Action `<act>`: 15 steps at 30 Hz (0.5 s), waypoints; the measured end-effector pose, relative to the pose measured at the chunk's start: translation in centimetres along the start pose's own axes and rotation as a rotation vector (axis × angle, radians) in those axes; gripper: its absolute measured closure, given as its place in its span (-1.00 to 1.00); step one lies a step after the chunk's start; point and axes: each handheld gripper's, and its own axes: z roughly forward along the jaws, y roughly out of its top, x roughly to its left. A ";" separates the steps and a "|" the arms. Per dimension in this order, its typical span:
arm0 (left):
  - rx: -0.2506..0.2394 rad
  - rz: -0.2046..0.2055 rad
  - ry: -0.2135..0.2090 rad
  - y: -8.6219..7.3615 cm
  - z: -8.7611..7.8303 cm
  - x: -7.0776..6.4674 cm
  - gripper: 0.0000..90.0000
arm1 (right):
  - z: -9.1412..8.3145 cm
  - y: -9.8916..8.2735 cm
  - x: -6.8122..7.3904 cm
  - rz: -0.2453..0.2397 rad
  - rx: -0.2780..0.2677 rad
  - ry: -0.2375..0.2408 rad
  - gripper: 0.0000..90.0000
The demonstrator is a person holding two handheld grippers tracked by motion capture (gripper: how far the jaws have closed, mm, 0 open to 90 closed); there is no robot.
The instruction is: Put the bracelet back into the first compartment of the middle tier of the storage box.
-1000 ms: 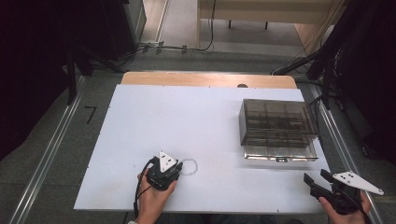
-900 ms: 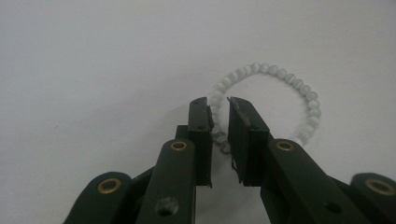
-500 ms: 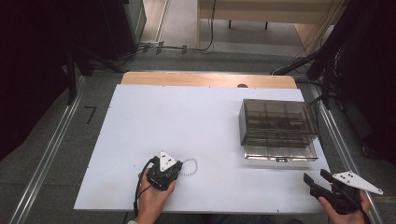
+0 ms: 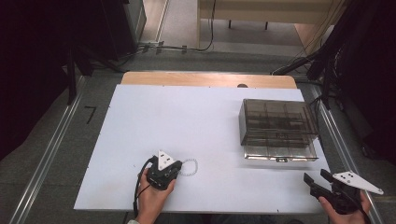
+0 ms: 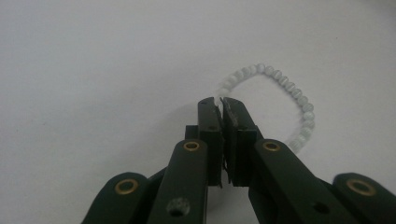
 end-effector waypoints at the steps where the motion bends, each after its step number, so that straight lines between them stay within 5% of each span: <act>1: 0.000 -0.002 -0.005 0.0 0.0 0.0 0.95 | 0.0 0.0 0.0 0.000 0.000 0.000 -0.25; 15: -0.060 -0.031 -0.048 0.6 -1.2 -0.2 0.96 | 0.0 0.0 -0.1 0.001 0.003 0.000 -0.25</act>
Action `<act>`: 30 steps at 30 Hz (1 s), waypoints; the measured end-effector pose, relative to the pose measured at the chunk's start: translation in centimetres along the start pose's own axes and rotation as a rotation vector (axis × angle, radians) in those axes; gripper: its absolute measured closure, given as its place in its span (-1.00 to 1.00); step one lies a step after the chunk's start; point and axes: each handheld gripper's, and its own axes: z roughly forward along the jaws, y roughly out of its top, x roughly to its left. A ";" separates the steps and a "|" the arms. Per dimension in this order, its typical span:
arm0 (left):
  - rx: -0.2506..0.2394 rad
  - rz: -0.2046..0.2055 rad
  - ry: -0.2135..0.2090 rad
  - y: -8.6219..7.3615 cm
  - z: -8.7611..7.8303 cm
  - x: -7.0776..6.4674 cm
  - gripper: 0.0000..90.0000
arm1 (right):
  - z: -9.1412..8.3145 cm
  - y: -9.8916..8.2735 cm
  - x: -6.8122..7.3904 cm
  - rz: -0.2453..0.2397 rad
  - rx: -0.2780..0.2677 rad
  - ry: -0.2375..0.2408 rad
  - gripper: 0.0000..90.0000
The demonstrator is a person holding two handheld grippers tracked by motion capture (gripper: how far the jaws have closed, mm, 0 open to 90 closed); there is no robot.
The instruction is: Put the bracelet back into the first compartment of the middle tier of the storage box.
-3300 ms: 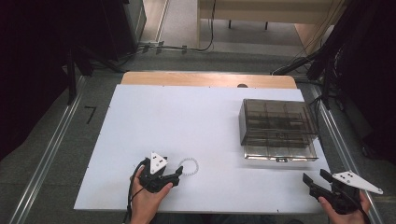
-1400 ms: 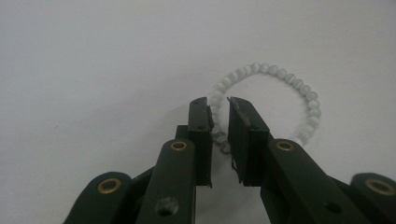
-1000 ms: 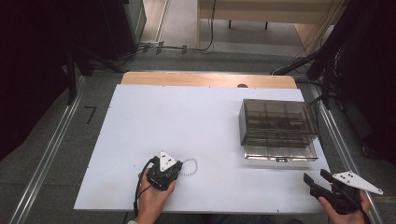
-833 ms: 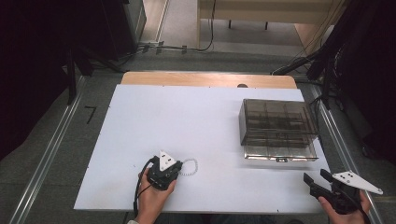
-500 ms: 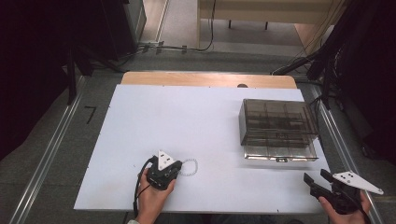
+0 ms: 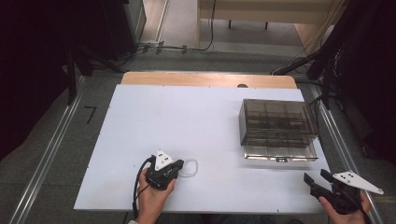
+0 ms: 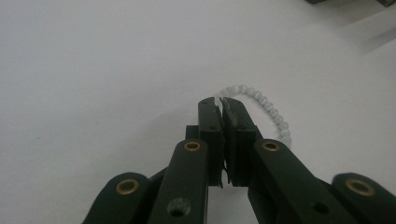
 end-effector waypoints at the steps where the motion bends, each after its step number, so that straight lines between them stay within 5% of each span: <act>1: -0.010 -0.004 -0.003 0.1 -0.2 0.0 0.96 | 0.0 0.0 0.0 0.001 0.002 0.000 -0.25; 30: -0.099 -0.003 -0.081 2.1 -0.8 -1.6 0.96 | 0.2 0.0 0.1 -0.005 0.013 0.003 -0.26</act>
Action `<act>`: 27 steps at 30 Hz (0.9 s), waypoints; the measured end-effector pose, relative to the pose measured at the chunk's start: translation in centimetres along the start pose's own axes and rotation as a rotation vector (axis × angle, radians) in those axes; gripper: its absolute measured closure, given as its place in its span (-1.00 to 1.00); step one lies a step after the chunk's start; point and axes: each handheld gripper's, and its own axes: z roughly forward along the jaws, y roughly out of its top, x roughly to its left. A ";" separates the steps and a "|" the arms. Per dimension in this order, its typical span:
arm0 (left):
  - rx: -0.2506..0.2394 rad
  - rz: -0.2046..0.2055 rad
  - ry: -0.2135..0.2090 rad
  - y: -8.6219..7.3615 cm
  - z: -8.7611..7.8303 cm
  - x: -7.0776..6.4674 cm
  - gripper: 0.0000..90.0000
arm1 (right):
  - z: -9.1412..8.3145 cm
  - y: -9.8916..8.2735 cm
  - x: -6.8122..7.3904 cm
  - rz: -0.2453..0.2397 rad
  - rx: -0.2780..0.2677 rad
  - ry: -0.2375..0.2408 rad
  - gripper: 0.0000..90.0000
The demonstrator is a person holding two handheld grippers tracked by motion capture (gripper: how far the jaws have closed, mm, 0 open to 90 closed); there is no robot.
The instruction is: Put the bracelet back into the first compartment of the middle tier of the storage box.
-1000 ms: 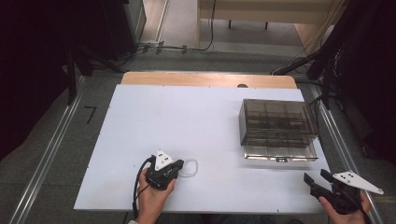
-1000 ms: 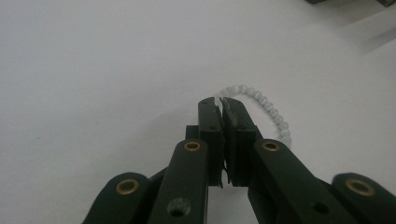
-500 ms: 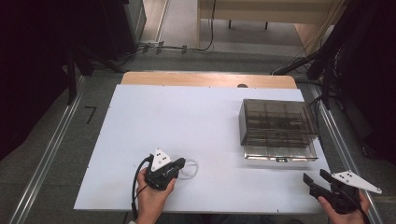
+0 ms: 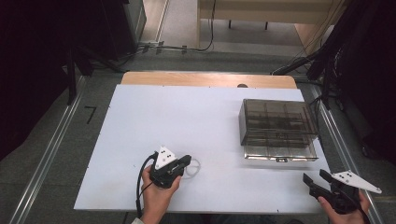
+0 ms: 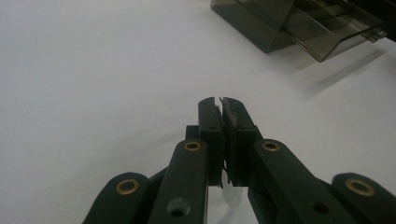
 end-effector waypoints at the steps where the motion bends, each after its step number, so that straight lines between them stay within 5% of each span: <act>1: -0.002 0.001 -0.002 0.0 0.0 -0.1 0.96 | 0.0 0.0 0.0 0.000 0.000 0.000 -0.25; 27: -0.043 0.033 -0.071 2.3 1.8 -2.3 0.96 | 0.1 0.0 0.0 -0.002 0.001 0.005 -0.26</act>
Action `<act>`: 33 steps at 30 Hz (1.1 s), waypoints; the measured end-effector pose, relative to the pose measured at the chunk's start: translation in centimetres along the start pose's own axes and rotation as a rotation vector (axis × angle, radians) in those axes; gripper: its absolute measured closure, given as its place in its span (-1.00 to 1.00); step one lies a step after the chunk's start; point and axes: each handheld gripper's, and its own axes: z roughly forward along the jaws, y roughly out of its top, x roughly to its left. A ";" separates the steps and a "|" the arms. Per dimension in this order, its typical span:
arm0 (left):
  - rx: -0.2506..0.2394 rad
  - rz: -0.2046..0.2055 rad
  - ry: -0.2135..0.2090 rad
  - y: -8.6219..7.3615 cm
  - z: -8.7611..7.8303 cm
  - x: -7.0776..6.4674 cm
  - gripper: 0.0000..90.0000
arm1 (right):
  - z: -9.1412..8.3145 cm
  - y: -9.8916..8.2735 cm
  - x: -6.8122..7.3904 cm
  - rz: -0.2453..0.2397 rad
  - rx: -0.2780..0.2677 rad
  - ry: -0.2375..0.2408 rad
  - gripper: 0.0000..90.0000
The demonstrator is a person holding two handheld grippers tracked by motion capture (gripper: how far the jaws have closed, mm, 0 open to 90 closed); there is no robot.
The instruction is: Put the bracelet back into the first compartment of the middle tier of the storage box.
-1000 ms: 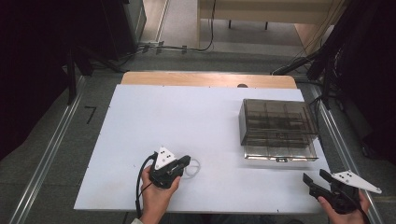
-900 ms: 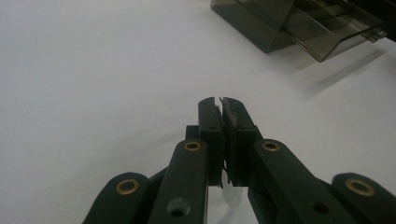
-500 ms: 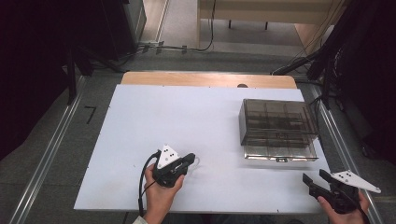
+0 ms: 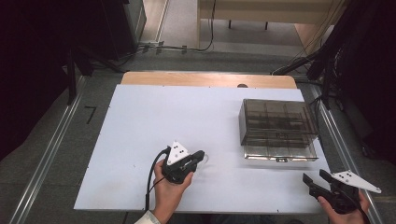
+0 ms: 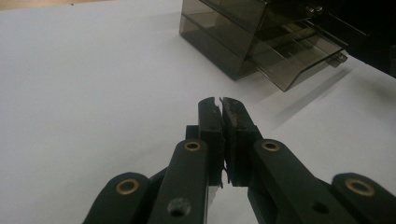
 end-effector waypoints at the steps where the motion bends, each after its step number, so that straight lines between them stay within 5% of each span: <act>1: -0.002 -0.004 -0.003 0.1 0.1 -0.1 0.96 | 0.0 0.0 0.0 0.000 0.000 0.000 -0.26; 33: -0.015 -0.005 -0.069 1.8 3.2 -1.7 0.96 | 0.1 0.0 0.0 0.003 0.004 0.004 -0.26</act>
